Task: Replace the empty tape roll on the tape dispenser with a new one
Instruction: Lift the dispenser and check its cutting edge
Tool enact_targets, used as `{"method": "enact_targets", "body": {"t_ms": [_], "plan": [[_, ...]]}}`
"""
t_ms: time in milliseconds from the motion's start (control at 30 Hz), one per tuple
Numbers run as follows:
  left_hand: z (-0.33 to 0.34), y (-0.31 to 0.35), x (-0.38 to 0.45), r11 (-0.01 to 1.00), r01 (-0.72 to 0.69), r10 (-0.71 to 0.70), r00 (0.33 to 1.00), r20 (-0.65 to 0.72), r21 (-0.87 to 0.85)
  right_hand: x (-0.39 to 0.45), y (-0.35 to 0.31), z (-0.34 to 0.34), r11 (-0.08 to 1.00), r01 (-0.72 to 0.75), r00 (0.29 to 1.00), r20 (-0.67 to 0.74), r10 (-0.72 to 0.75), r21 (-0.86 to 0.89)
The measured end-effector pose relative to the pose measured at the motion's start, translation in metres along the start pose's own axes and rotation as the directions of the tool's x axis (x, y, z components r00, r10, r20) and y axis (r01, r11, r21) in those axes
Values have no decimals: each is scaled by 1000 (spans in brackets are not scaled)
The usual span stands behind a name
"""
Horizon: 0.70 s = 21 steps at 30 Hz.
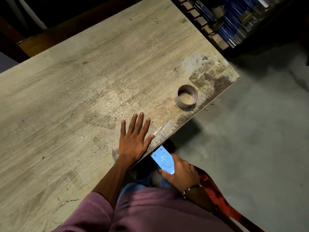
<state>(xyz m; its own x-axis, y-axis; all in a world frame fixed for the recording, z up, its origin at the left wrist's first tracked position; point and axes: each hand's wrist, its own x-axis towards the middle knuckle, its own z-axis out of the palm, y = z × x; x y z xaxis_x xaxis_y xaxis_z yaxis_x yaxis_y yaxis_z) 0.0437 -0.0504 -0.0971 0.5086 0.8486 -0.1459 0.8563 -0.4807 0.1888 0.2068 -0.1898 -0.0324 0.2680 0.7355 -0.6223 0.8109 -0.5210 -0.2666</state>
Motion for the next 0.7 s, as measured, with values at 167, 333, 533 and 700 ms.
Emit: {"method": "enact_targets", "body": {"t_ms": [167,333,533,700], "plan": [[-4,1,-1,1000,7,-7,1000,9,-4,-8,5,-6,997,34,999,-30,-32,66],[-5,2,-2,1000,9,-9,1000,17,-5,-11,7,-10,995,68,996,-63,-63,74],[-5,2,-1,1000,14,-13,1000,20,-18,-15,9,-12,992,84,994,-78,-77,91],[-1,1,-1,1000,10,-10,1000,-2,-7,-8,11,-10,995,64,998,-33,-61,81]]}}
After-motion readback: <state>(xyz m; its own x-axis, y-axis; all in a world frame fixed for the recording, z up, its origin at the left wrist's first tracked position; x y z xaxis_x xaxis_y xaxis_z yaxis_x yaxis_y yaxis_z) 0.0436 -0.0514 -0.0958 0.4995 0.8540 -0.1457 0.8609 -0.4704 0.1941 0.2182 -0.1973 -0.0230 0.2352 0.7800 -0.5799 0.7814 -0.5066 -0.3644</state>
